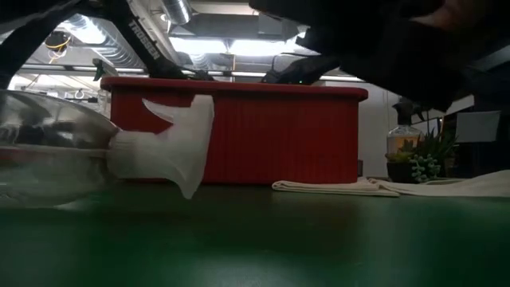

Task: Fold laundry
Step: Put the stack of folded clothes into the red bin

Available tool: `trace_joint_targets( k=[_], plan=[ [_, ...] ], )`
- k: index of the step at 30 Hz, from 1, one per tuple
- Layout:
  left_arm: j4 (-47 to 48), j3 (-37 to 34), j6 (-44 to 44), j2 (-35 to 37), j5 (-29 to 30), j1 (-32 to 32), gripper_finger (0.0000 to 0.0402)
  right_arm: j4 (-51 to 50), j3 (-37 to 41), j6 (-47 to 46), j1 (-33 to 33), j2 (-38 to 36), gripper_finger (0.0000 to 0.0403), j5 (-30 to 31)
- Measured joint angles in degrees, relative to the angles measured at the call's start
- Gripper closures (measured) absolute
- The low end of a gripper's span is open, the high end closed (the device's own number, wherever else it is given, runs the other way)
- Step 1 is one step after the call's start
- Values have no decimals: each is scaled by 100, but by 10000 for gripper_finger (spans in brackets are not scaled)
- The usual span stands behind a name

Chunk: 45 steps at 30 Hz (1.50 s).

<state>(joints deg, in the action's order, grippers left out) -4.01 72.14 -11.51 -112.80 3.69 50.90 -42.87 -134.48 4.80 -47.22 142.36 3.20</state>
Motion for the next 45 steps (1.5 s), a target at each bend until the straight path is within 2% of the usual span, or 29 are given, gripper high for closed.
trace_joint_targets(
  k=[5,12,18,23,27,35,42,45],
  plan=[
    [20,0,-66,22,-162,10,308,-51,6,-1,-3,-42,237,-17],
    [86,-2,-341,451,-989,4,308,-488,36,2,-7,-576,237,-132],
    [52,-2,-598,1079,-1842,-59,308,-1341,31,19,-5,-1230,237,-686],
    [53,0,-604,1320,-1992,-316,308,-1963,20,41,2,-1451,237,-989],
    [234,1,-465,1254,-1747,-636,308,-2269,22,145,46,-1291,237,-986],
    [964,2,406,555,-240,-1143,308,-1703,564,155,271,-885,237,-829],
    [924,38,455,32,-200,-1172,308,-1043,1421,159,262,-795,237,-576],
    [920,31,456,43,-190,-1172,308,-1025,1474,159,262,-786,237,-564]
  ],
)
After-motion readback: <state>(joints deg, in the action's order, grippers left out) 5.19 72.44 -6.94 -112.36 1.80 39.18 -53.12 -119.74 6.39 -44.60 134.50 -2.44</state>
